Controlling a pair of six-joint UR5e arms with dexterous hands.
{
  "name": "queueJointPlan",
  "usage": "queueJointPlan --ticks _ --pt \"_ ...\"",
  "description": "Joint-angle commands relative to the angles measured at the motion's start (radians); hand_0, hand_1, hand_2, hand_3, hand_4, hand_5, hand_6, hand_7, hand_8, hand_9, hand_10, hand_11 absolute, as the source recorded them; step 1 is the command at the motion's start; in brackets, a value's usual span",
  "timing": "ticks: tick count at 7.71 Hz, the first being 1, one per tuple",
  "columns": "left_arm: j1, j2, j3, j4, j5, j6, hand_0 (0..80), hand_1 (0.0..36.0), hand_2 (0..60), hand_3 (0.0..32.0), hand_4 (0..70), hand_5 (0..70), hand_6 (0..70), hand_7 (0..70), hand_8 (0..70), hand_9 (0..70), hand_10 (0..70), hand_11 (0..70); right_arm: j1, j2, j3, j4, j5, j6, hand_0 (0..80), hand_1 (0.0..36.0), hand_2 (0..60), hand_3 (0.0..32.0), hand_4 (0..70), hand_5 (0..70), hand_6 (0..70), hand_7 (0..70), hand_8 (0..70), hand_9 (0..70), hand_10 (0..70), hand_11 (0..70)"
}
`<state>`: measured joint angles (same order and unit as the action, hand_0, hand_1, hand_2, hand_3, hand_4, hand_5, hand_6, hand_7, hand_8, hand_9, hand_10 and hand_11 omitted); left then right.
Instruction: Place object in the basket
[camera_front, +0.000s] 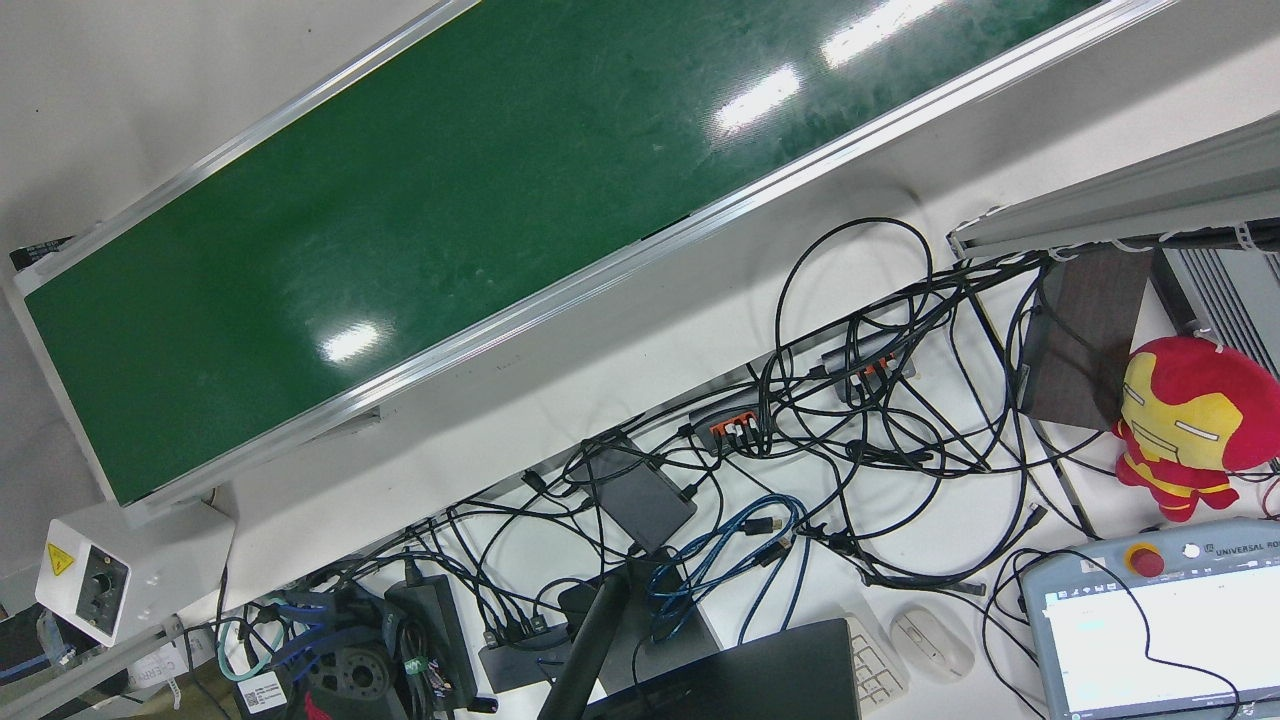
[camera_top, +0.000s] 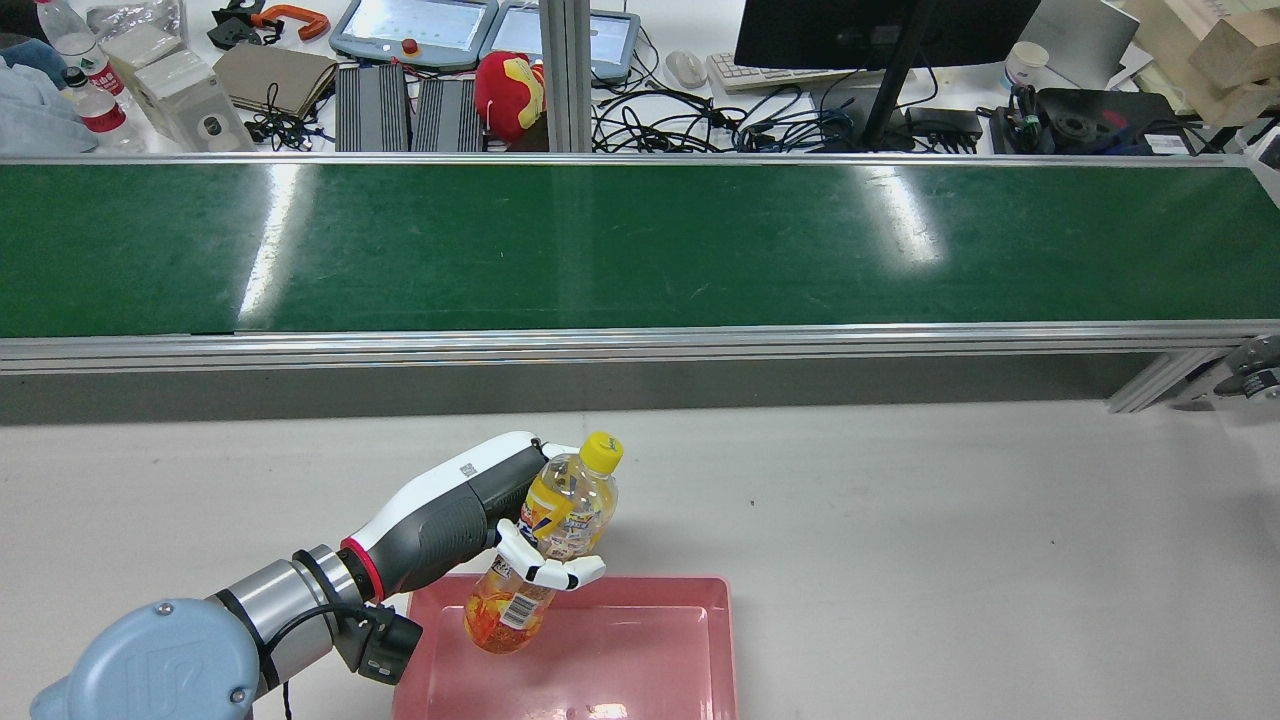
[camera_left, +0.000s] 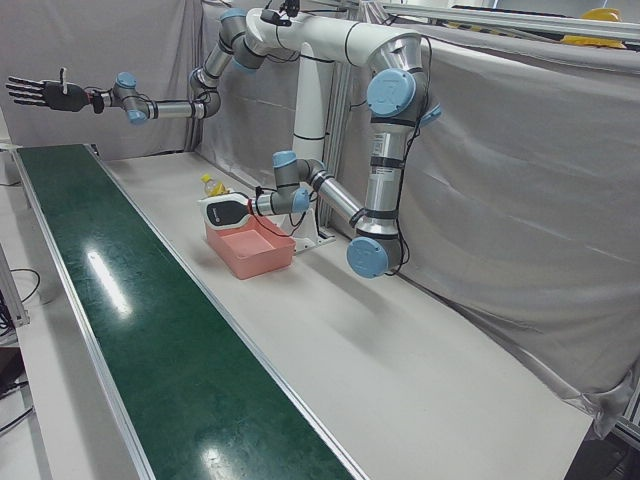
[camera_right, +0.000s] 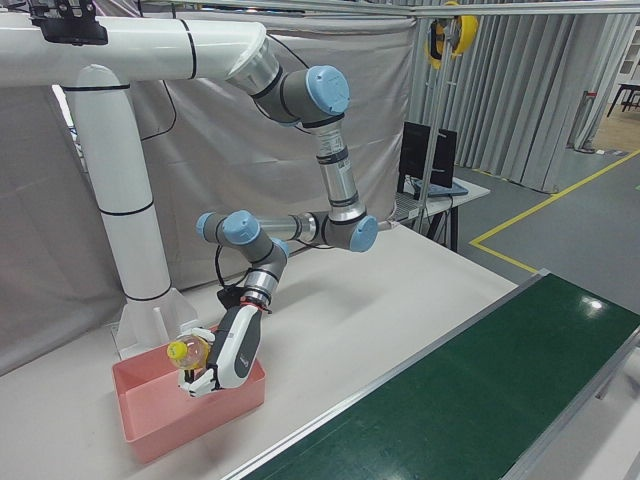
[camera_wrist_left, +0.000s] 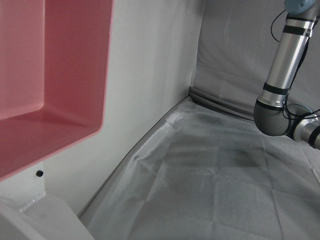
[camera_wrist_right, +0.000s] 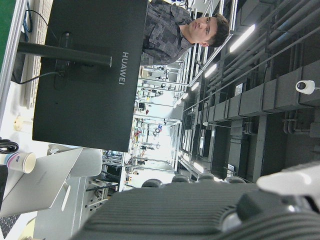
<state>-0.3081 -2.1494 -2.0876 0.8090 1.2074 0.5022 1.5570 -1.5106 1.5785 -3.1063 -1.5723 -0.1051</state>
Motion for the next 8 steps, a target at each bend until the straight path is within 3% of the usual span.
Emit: queueJointPlan --ticks 1,2,3,5,7,8 --pt "0.010 0.023 0.000 0.036 0.006 0.016 47.5 12.2 31.7 0.0 25.7 70.0 32.2 33.8 47.6 60.4 42.4 59.9 0.000 0.000 0.000 0.000 0.000 0.001 0.0 0.0 0.0 0.0 0.0 0.0 0.0 0.0 0.0 0.0 0.0 0.0" --pt "0.009 0.023 -0.005 0.054 0.009 0.016 46.6 8.0 13.1 0.0 20.9 63.2 20.7 26.3 38.8 49.5 36.3 51.6 0.000 0.000 -0.002 0.000 0.000 -0.001 0.0 0.0 0.0 0.0 0.0 0.0 0.0 0.0 0.0 0.0 0.0 0.0" --pt "0.007 0.025 -0.006 0.058 0.011 0.015 46.3 5.1 0.1 0.0 16.1 55.3 12.9 19.4 29.8 39.4 32.9 47.2 0.000 0.000 -0.002 0.000 0.000 -0.001 0.0 0.0 0.0 0.0 0.0 0.0 0.0 0.0 0.0 0.0 0.0 0.0" --pt "0.006 0.031 -0.029 0.081 0.012 0.016 46.4 3.2 0.0 0.0 12.1 45.4 5.5 7.5 18.1 23.2 24.6 36.2 0.000 0.000 0.000 0.000 0.000 -0.001 0.0 0.0 0.0 0.0 0.0 0.0 0.0 0.0 0.0 0.0 0.0 0.0" --pt "0.004 0.058 -0.069 0.088 0.012 0.015 46.3 2.5 0.0 0.0 10.4 31.7 2.1 3.5 11.6 14.7 15.7 23.4 0.000 0.000 0.000 0.000 0.000 -0.001 0.0 0.0 0.0 0.0 0.0 0.0 0.0 0.0 0.0 0.0 0.0 0.0" --pt "0.003 0.078 -0.087 0.090 0.012 0.015 46.5 2.3 0.0 0.0 8.1 28.4 0.7 2.7 10.0 12.5 13.5 20.2 0.000 0.000 0.000 0.000 0.000 -0.001 0.0 0.0 0.0 0.0 0.0 0.0 0.0 0.0 0.0 0.0 0.0 0.0"
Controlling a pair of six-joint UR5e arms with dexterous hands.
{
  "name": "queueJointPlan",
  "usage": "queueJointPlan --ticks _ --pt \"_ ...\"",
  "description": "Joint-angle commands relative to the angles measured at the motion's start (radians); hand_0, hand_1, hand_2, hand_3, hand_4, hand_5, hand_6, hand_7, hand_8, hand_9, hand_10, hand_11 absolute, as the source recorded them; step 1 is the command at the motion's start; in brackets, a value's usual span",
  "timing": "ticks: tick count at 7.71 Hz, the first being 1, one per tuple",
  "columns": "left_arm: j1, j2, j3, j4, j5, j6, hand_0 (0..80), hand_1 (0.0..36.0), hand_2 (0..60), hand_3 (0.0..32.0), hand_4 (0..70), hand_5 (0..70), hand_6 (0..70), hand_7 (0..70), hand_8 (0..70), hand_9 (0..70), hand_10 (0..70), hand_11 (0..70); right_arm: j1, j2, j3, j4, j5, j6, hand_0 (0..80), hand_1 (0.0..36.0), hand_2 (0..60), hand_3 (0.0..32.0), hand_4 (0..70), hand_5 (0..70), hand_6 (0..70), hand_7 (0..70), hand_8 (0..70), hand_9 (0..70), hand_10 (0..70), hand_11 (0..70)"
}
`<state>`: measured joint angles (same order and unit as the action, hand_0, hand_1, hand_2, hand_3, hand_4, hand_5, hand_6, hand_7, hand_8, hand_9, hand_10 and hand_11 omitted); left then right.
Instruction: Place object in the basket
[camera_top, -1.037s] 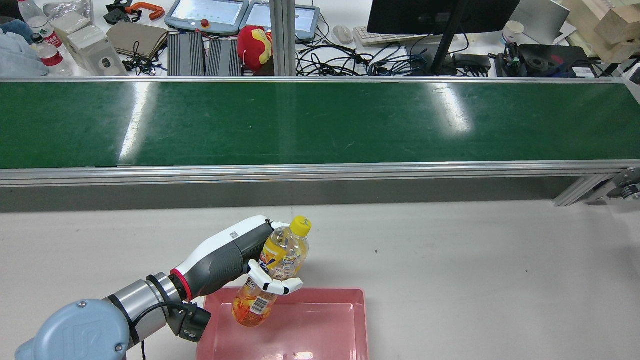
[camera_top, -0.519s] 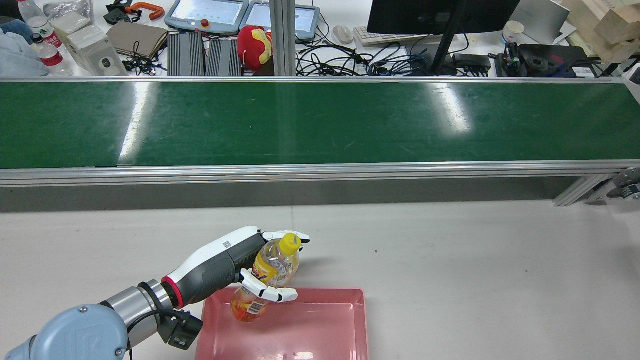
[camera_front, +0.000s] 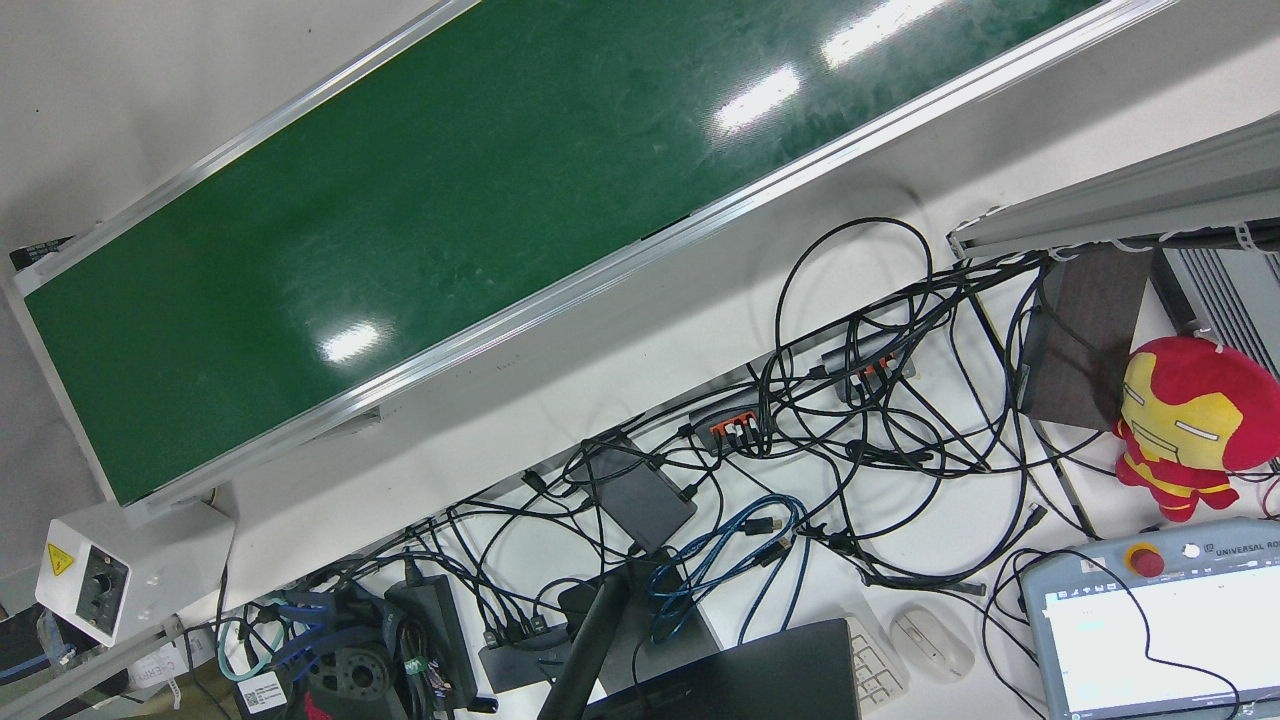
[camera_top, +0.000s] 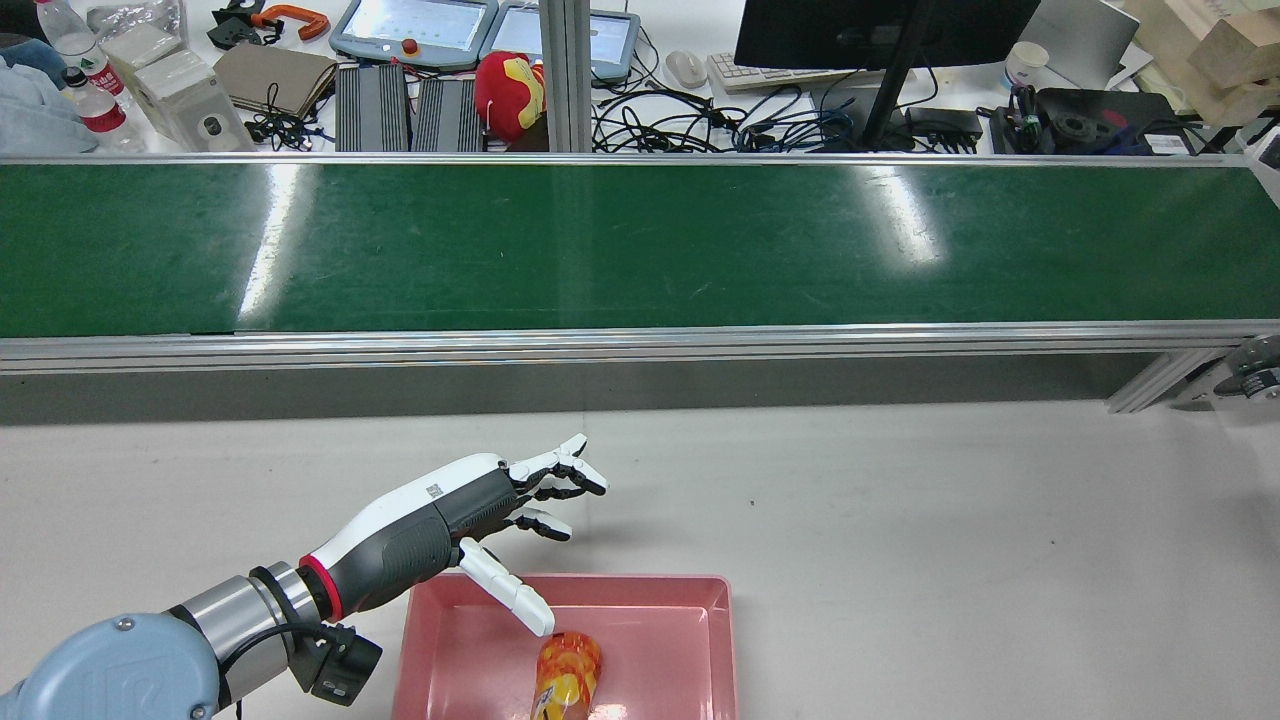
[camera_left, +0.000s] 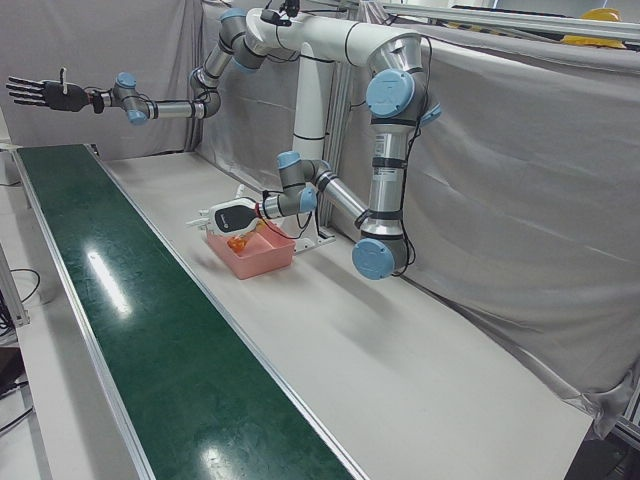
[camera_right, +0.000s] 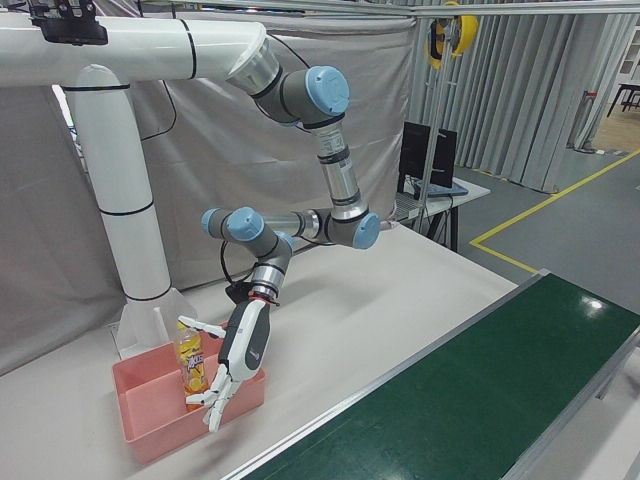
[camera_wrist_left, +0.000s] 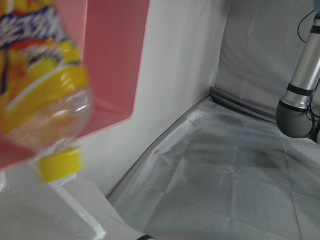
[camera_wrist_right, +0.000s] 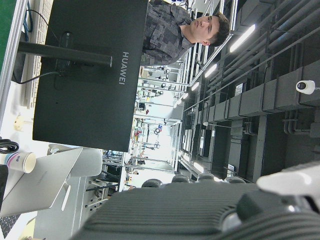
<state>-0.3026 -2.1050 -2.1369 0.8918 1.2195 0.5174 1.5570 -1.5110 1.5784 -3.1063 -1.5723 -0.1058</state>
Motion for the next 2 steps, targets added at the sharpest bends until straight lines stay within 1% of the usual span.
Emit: queueJointPlan --ticks 1,2 --pt "-0.003 0.040 -0.058 0.022 0.000 0.000 46.2 1.9 0.0 0.0 5.9 27.2 0.0 2.3 9.2 11.4 11.9 17.9 0.000 0.000 -0.001 0.000 0.000 0.000 0.0 0.0 0.0 0.0 0.0 0.0 0.0 0.0 0.0 0.0 0.0 0.0" --pt "-0.007 0.046 -0.075 0.024 0.000 0.000 46.0 1.5 0.0 0.0 6.1 28.0 0.0 2.4 9.2 11.2 11.4 17.1 0.000 0.000 -0.001 0.000 0.000 0.000 0.0 0.0 0.0 0.0 0.0 0.0 0.0 0.0 0.0 0.0 0.0 0.0"
